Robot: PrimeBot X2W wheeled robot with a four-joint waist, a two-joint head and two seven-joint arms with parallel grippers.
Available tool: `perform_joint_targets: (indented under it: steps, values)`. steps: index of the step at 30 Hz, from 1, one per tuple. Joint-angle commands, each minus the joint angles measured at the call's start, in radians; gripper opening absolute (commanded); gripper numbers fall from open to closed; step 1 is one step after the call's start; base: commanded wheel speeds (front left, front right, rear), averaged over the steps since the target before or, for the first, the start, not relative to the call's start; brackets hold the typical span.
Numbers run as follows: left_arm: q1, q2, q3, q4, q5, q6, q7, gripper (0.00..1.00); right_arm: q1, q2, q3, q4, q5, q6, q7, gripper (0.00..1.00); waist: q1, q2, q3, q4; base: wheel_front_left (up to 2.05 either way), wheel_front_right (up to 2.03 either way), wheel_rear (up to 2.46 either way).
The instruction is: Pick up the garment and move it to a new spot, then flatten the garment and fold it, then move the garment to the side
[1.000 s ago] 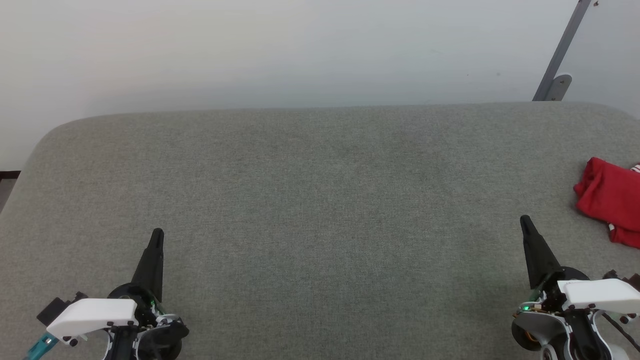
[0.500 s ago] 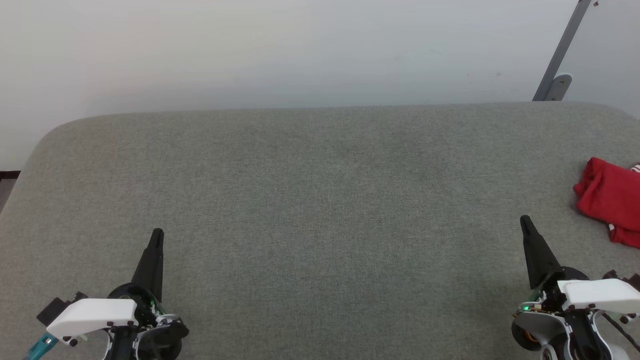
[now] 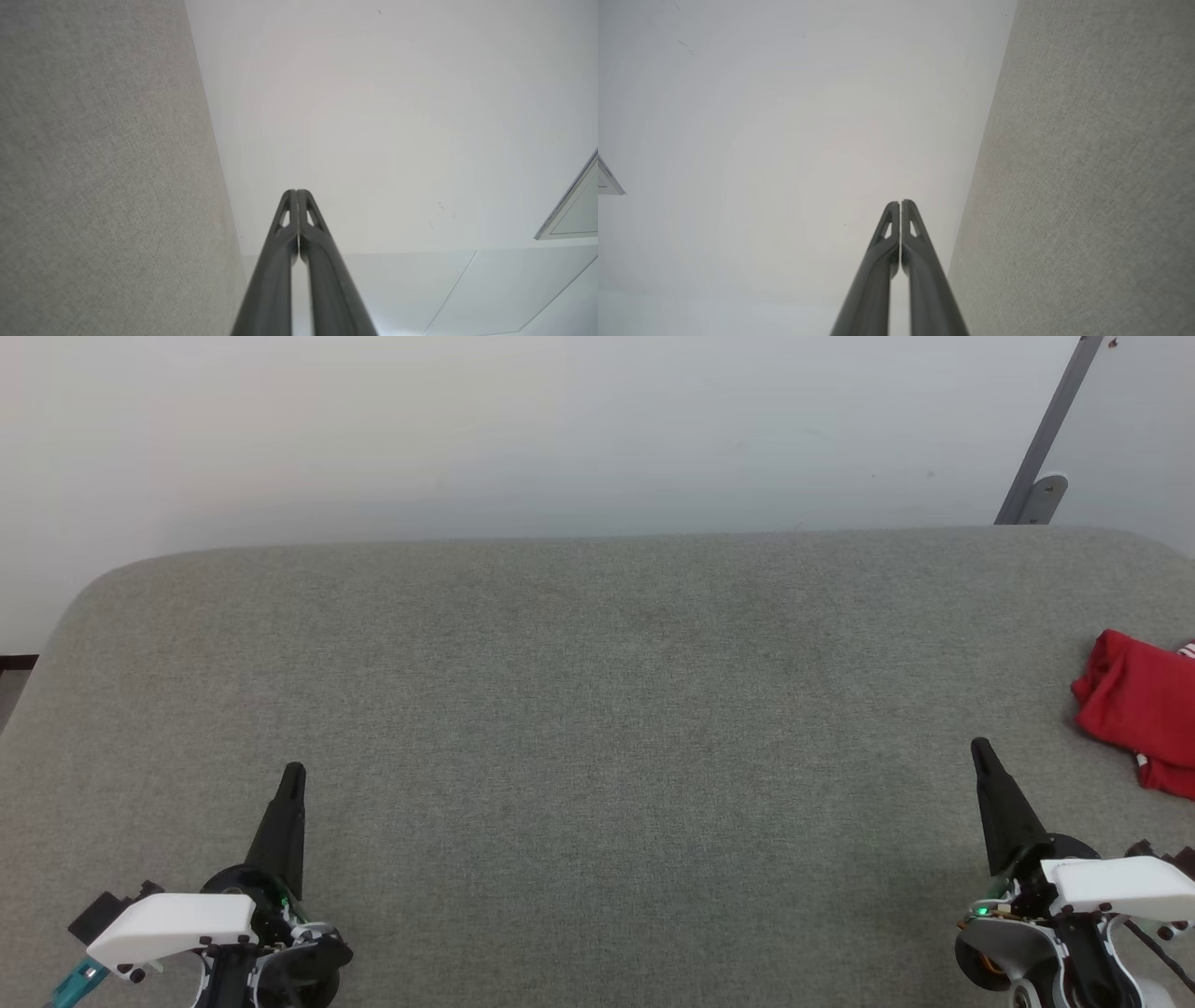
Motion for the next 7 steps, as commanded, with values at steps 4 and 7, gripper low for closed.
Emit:
perform_joint_targets:
  steps: [4, 7]
  values:
    - [-0.013, -0.002, 0.003, 0.0, 0.004, -0.006, 0.006, 0.0, -0.003, 0.002, 0.0, 0.003, 0.004, 0.0, 0.001, 0.0, 0.0, 0.0, 0.0, 0.0, 0.0, 0.0, 0.0]
    - [-0.013, -0.002, 0.003, 0.0, 0.004, -0.006, 0.005, 0.0, -0.003, 0.002, 0.0, 0.003, 0.004, 0.0, 0.001, 0.0, 0.0, 0.0, 0.0, 0.0, 0.0, 0.0, 0.0]
